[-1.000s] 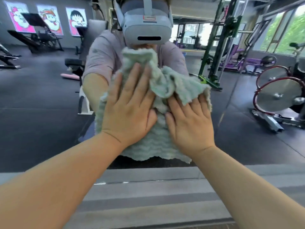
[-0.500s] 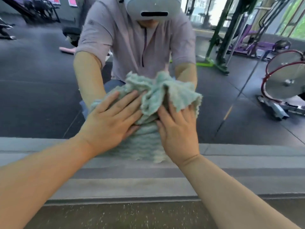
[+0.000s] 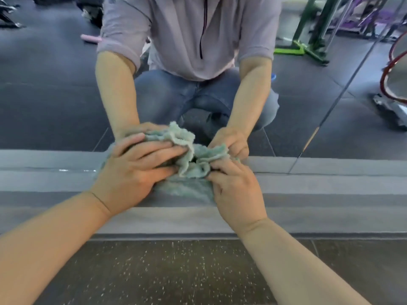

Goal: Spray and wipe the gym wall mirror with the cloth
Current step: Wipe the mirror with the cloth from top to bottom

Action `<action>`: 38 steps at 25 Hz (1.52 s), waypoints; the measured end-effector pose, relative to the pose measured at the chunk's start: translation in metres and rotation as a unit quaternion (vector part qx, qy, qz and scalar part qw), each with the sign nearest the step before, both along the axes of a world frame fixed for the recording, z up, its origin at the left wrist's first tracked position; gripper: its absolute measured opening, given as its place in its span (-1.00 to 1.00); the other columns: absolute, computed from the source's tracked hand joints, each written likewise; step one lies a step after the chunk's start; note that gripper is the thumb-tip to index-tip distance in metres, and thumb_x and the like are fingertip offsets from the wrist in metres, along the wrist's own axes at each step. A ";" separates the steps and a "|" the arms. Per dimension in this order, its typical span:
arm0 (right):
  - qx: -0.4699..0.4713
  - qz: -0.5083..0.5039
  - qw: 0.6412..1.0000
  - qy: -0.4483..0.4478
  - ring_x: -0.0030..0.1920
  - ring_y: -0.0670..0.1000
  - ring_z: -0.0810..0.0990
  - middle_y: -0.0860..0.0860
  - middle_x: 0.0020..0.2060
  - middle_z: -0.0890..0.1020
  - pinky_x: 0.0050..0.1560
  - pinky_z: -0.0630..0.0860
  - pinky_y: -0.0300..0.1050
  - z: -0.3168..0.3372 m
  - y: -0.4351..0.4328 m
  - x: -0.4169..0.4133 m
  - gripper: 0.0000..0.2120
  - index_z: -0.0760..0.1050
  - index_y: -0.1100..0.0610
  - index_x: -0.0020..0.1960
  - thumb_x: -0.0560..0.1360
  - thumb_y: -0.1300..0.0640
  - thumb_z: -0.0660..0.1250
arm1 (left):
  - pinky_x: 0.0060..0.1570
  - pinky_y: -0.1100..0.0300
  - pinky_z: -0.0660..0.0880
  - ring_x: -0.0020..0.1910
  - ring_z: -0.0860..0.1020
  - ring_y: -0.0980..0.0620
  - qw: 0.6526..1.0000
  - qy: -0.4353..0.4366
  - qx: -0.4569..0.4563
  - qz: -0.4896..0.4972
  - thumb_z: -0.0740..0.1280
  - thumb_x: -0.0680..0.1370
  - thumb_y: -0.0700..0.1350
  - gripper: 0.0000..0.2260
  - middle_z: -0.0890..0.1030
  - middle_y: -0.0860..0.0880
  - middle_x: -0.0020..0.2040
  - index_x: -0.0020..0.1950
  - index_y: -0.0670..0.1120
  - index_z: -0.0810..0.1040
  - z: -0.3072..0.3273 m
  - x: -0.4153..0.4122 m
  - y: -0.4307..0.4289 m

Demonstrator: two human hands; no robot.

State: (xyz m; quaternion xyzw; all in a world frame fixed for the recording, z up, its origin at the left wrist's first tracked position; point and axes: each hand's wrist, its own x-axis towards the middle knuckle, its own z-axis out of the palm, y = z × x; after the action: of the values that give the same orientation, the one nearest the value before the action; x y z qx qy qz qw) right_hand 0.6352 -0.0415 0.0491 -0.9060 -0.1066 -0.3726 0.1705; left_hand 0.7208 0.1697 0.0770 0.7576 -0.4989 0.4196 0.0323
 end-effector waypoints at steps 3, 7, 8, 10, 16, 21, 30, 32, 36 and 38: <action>0.050 -0.011 0.999 0.019 -0.21 0.15 0.56 0.04 -0.18 0.64 -0.23 0.53 -0.02 0.003 0.010 -0.001 -0.71 0.68 0.18 -0.20 0.42 0.20 0.17 | -0.17 -0.01 0.36 -0.13 0.46 -0.13 0.998 0.056 -0.020 0.036 0.15 0.66 -0.14 -0.62 0.60 -0.07 -0.03 -0.19 -0.10 0.70 -0.005 -0.009 -0.009; 0.134 -0.069 0.983 -0.106 -0.16 0.12 0.58 0.05 -0.17 0.65 -0.13 0.51 -0.10 0.056 -0.002 -0.010 -0.73 0.68 0.18 -0.12 0.39 0.33 0.22 | -0.19 -0.01 0.42 -0.18 0.48 -0.20 0.984 0.053 -0.161 0.062 0.23 0.65 -0.17 -0.72 0.61 -0.20 -0.11 -0.07 -0.20 0.71 0.034 -0.023 -0.022; 0.157 -0.085 0.974 -0.141 -0.16 0.09 0.57 0.05 -0.18 0.64 -0.13 0.48 -0.15 0.071 -0.007 -0.007 -0.74 0.67 0.18 -0.12 0.36 0.38 0.25 | -0.14 0.00 0.40 -0.15 0.49 -0.22 0.974 0.040 -0.212 0.069 0.23 0.65 -0.15 -0.73 0.61 -0.22 -0.08 -0.02 -0.20 0.71 0.049 -0.022 -0.028; 0.174 -0.103 0.969 -0.143 -0.19 0.06 0.55 0.05 -0.21 0.60 -0.18 0.44 -0.18 0.077 -0.009 -0.004 -0.74 0.67 0.17 -0.14 0.33 0.40 0.28 | -0.09 0.05 0.38 -0.10 0.46 -0.20 0.963 0.060 -0.255 0.068 0.19 0.66 -0.14 -0.70 0.59 -0.24 -0.07 0.02 -0.21 0.70 0.051 -0.022 -0.038; 0.069 -0.107 0.989 0.079 -0.27 0.12 0.57 -0.01 -0.25 0.60 -0.34 0.46 -0.09 0.029 -0.002 -0.011 -0.78 0.68 0.13 -0.25 0.32 0.32 0.28 | -0.13 0.18 0.41 -0.13 0.55 -0.06 0.963 0.234 -0.133 0.025 0.18 0.46 -0.21 -0.71 0.69 -0.07 -0.13 -0.11 -0.11 0.71 -0.015 -0.037 -0.045; 0.201 -0.177 0.947 -0.178 -0.14 -0.05 0.53 0.01 -0.17 0.62 -0.07 0.37 -0.39 0.100 -0.032 -0.014 -0.74 0.69 0.13 -0.10 0.35 0.32 0.27 | -0.27 0.03 0.42 -0.18 0.52 -0.16 0.950 0.146 -0.266 0.070 0.36 0.41 -0.21 -0.90 0.60 -0.09 -0.16 -0.16 -0.12 0.67 0.048 -0.050 -0.088; 0.228 -0.172 0.957 0.044 -0.17 -0.02 0.51 -0.03 -0.22 0.57 -0.19 0.32 -0.30 0.048 -0.027 -0.025 -0.81 0.66 0.11 -0.24 0.35 0.28 0.29 | -0.43 0.18 0.17 -0.33 0.49 -0.15 0.913 0.362 -0.147 0.115 0.20 0.40 -0.09 -0.81 0.43 0.00 -0.26 -0.32 -0.12 0.56 0.005 -0.081 -0.130; 0.258 -0.178 0.949 -0.019 -0.20 -0.09 0.46 -0.03 -0.22 0.54 -0.18 0.36 -0.34 0.066 -0.025 -0.025 -0.88 0.63 0.11 -0.25 0.36 0.25 0.32 | -0.39 0.11 0.25 -0.22 0.49 -0.08 0.907 0.362 -0.200 0.076 0.22 0.45 -0.10 -0.81 0.51 0.00 -0.19 -0.20 -0.10 0.62 0.017 -0.078 -0.133; 0.252 -0.185 0.932 -0.181 -0.15 -0.11 0.48 -0.03 -0.15 0.52 -0.09 0.51 -0.25 0.082 -0.042 -0.023 -0.89 0.63 0.15 -0.12 0.37 0.25 0.37 | -0.09 0.24 0.44 -0.03 0.52 0.02 0.916 0.278 -0.287 -0.036 0.31 0.53 -0.24 -0.77 0.60 -0.07 0.01 0.16 -0.16 0.63 0.033 -0.073 -0.139; 0.218 -0.194 0.944 -0.152 -0.15 -0.08 0.49 -0.06 -0.18 0.50 -0.15 0.45 -0.29 0.062 -0.055 -0.026 -0.89 0.60 0.17 -0.18 0.35 0.32 0.35 | -0.15 0.17 0.46 -0.05 0.54 -0.03 0.921 0.316 -0.222 -0.044 0.30 0.52 -0.23 -0.79 0.58 -0.05 0.01 0.11 -0.14 0.63 0.021 -0.073 -0.143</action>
State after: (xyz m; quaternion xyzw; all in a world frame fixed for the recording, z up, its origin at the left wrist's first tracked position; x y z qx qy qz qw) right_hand 0.6094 -0.0964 0.1115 -0.7825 0.1301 -0.5458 0.2701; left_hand 0.6474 0.0262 0.0977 0.8015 -0.3898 0.2564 0.3742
